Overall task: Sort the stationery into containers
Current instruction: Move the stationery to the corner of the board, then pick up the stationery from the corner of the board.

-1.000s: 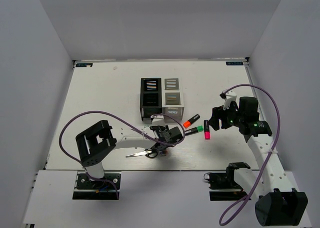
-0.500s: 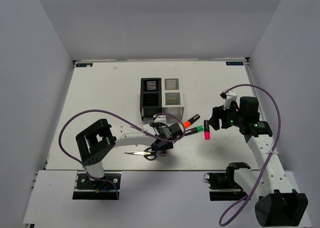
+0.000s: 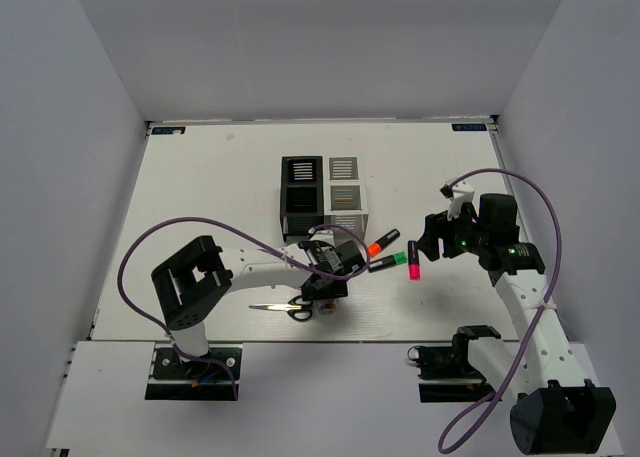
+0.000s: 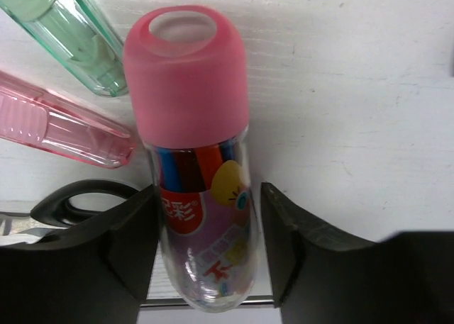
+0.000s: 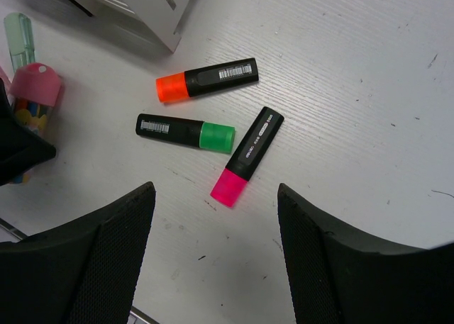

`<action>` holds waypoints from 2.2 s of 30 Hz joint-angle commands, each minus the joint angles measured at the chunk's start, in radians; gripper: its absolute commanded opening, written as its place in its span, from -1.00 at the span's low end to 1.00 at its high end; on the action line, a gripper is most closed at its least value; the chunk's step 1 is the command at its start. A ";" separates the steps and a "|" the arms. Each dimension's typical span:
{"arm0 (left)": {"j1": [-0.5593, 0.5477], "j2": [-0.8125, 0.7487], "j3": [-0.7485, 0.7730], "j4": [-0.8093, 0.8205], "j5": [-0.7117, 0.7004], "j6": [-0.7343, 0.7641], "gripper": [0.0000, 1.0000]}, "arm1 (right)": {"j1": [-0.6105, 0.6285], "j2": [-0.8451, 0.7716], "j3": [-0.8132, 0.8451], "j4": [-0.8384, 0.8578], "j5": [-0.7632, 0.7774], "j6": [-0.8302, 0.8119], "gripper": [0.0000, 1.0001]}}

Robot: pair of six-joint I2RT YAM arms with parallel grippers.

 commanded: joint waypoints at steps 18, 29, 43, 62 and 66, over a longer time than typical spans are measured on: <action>-0.083 0.034 -0.020 -0.128 0.165 -0.014 0.11 | -0.001 -0.016 0.039 -0.001 0.004 0.006 0.45; -0.014 0.034 -0.016 -0.114 0.145 0.028 0.57 | -0.001 -0.016 0.039 0.002 0.004 0.003 0.45; 0.078 0.125 0.073 -0.096 0.099 0.124 0.51 | 0.001 -0.015 0.039 -0.001 0.007 0.003 0.45; -0.043 -0.030 0.205 -0.195 0.036 0.219 -1.00 | -0.002 -0.016 0.040 -0.003 -0.002 -0.003 0.39; -0.005 -0.107 0.357 -0.261 -0.065 0.393 -1.00 | -0.001 -0.018 0.036 -0.004 -0.018 -0.006 -0.69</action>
